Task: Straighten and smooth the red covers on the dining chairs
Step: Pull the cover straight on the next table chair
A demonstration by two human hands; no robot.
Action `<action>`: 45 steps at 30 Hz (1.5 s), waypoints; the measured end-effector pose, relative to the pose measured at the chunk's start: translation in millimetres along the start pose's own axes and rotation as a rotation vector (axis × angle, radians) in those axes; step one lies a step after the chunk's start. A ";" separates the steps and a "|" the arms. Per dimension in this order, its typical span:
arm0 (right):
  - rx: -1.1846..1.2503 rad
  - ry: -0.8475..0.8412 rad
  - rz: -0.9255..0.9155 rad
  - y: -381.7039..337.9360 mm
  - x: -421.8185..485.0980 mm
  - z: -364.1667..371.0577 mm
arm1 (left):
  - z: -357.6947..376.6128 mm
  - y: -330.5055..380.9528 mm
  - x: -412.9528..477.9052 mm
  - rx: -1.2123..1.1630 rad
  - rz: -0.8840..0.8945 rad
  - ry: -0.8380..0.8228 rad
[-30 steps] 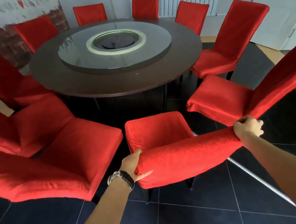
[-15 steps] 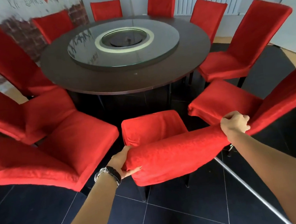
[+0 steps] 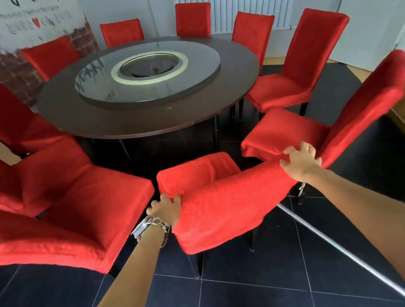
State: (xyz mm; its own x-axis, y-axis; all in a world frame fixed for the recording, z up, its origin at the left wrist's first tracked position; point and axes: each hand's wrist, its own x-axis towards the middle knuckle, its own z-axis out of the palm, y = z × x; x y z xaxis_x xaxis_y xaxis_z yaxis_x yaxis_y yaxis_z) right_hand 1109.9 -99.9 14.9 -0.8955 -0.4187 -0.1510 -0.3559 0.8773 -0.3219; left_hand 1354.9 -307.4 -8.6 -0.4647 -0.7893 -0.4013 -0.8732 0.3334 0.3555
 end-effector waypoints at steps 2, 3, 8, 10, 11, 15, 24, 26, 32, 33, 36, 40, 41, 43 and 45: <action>-0.061 0.008 -0.086 2.1 -17.5 7.4 | -0.5 10.4 -8.0 0.076 0.094 0.023; -0.081 0.010 -0.122 4.1 -25.8 9.4 | 0.1 16.6 -12.3 0.097 0.131 0.022; -0.144 -0.020 -0.196 27.6 -38.3 -5.3 | 7.9 59.3 -28.7 0.195 0.269 -0.024; -0.111 -0.054 -0.151 40.1 -34.5 -18.7 | 12.5 80.5 -32.6 0.188 0.315 -0.028; -0.104 -0.074 -0.136 47.2 -31.5 -25.8 | 15.7 91.3 -34.6 0.174 0.338 -0.022; -0.065 -0.145 -0.197 77.3 -15.7 -51.9 | 30.7 136.5 -35.1 0.109 0.396 -0.020; -0.090 -0.202 -0.347 164.1 30.0 -106.4 | 84.8 253.1 -55.2 0.038 0.438 0.062; -0.111 -0.235 -0.353 188.7 40.2 -118.8 | 99.9 275.2 -64.3 0.025 0.430 0.065; -0.104 -0.257 -0.332 258.5 69.1 -153.4 | 132.3 336.4 -80.1 0.017 0.413 0.102; -0.091 -0.252 -0.325 269.2 73.0 -157.3 | 137.2 346.8 -81.1 0.021 0.419 0.097; -0.063 -0.245 -0.301 297.9 83.8 -165.2 | 150.7 379.0 -82.6 0.032 0.445 0.079; -0.033 -0.251 -0.262 334.3 101.9 -166.2 | 170.0 420.0 -81.0 0.068 0.480 0.020; -0.023 -0.254 -0.248 342.7 108.3 -166.1 | 174.8 430.4 -78.4 0.088 0.489 0.012; -0.009 -0.269 -0.211 357.9 121.1 -165.0 | 183.8 448.8 -70.8 0.110 0.512 -0.017; -0.006 -0.279 -0.180 371.5 136.2 -165.4 | 192.1 468.8 -59.2 0.113 0.536 -0.066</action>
State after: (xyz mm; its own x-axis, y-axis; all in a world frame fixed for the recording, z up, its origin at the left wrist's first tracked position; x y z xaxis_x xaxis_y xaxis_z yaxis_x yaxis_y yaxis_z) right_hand 811.6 207.8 29.4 -0.7106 -0.6144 -0.3429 -0.5041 0.7845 -0.3612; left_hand 944.8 -5.3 19.6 -0.8537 -0.4609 -0.2422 -0.5203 0.7361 0.4330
